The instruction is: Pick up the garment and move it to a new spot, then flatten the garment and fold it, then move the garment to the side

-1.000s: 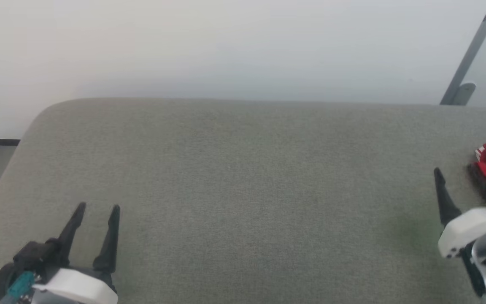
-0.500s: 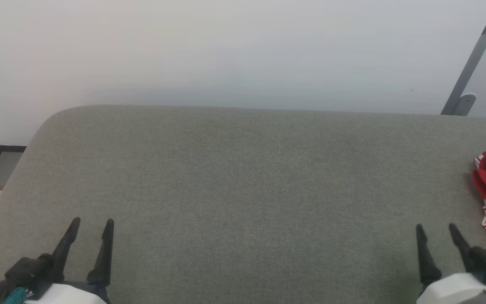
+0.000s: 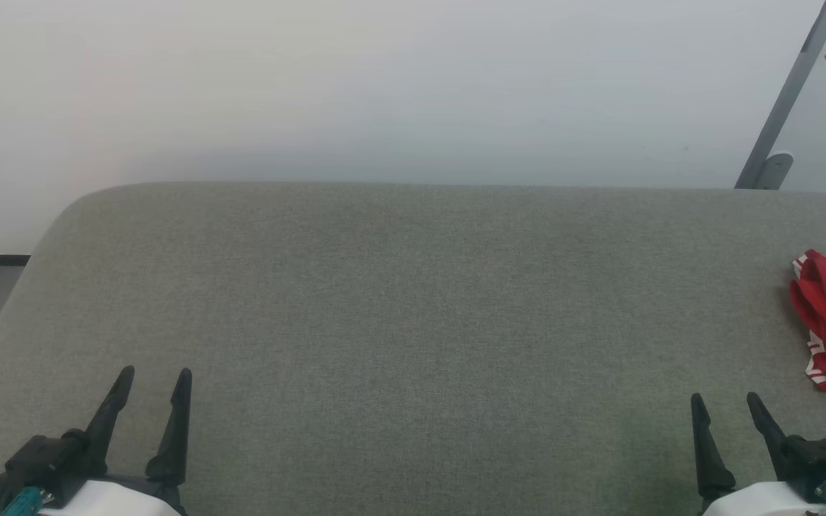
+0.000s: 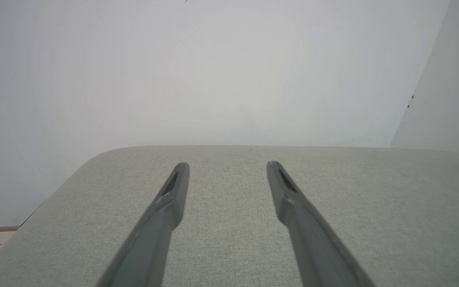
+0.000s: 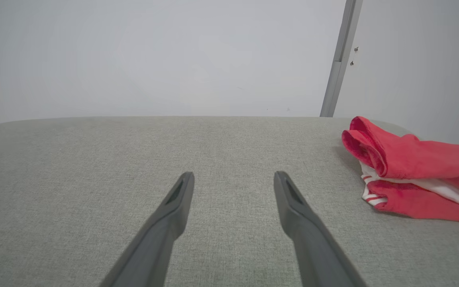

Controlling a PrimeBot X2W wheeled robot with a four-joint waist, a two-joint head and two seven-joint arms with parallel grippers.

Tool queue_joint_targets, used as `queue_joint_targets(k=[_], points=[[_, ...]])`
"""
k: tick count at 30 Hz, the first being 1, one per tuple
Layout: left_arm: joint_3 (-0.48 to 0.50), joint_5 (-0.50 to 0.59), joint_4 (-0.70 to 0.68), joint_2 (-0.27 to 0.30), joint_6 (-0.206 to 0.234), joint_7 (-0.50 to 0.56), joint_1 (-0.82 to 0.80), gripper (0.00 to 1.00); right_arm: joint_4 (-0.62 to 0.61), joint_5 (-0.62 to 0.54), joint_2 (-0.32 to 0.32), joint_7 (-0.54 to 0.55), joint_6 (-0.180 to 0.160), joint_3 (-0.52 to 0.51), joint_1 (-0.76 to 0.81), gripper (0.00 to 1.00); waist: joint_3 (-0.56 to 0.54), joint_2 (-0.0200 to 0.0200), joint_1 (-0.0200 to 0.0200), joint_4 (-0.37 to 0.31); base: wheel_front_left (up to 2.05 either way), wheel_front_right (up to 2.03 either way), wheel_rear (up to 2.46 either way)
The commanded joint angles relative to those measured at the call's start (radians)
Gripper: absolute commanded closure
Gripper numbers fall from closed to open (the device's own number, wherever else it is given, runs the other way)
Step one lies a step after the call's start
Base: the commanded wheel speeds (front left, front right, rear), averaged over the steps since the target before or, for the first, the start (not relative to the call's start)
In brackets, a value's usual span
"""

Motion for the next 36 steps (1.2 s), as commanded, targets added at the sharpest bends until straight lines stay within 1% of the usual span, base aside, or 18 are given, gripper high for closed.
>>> queue_joint_targets(k=[1,8,14,15,17,20,22,23,28,29,36], points=[[0.0,0.011,-0.005,-0.006,-0.005,-0.004,-0.003,0.0,-0.009,-0.007,0.003,-0.004,-0.002,-0.002,0.006,0.0,0.0,-0.0001,0.0,-0.001,0.0,0.0,0.0],[0.003,0.009,-0.01,-0.011,-0.004,-0.004,0.004,0.0,-0.011,-0.013,0.007,-0.003,-0.002,-0.007,0.009,0.0,-0.001,-0.0001,0.0,-0.001,0.0,0.0,0.0],[0.03,0.002,-0.034,-0.028,-0.005,-0.004,0.012,0.0,-0.007,-0.016,0.009,-0.002,-0.002,-0.006,0.003,0.0,-0.002,-0.0001,0.0,0.002,0.0,0.0,0.0],[0.024,0.006,-0.027,-0.028,-0.003,0.0,0.001,1.0,-0.004,-0.011,0.008,0.001,0.0,-0.006,0.0,1.0,-0.002,-0.0001,0.0,0.001,0.0,0.0,0.0],[0.02,0.004,-0.01,-0.037,-0.003,0.002,0.006,1.0,0.017,-0.009,0.012,0.004,0.0,-0.006,0.003,1.0,-0.002,-0.0001,0.0,0.001,0.0,0.0,0.0],[0.026,-0.077,0.001,-0.055,-0.003,0.026,-0.005,1.0,0.029,0.085,0.014,0.042,0.0,-0.018,-0.02,1.0,0.0,-0.0001,0.0,-0.002,0.0,0.0,0.0],[0.029,-0.11,0.005,-0.062,-0.003,0.036,-0.01,1.0,0.026,0.127,0.014,0.052,0.0,-0.016,-0.024,1.0,0.001,-0.0001,0.0,-0.003,0.0,0.0,0.0],[0.034,-0.158,0.009,-0.07,-0.003,0.051,-0.018,1.0,0.019,0.188,0.014,0.063,0.0,-0.011,-0.027,1.0,0.002,-0.0001,0.0,-0.004,0.0,0.0,0.0],[0.041,-0.234,0.017,-0.085,-0.003,0.074,-0.03,1.0,0.01,0.285,0.015,0.081,0.0,-0.003,-0.034,1.0,0.004,-0.0001,0.0,-0.007,0.0,0.0,0.0],[0.044,-0.263,0.02,-0.091,-0.003,0.084,-0.034,1.0,0.007,0.321,0.016,0.089,0.0,-0.001,-0.037,1.0,0.005,-0.0001,0.0,-0.008,0.0,0.0,0.0],[0.053,-0.361,0.029,-0.11,-0.004,0.113,-0.05,1.0,0.0,0.443,0.017,0.116,0.0,0.003,-0.049,1.0,0.008,-0.0001,0.0,-0.012,0.0,0.0,0.0]])
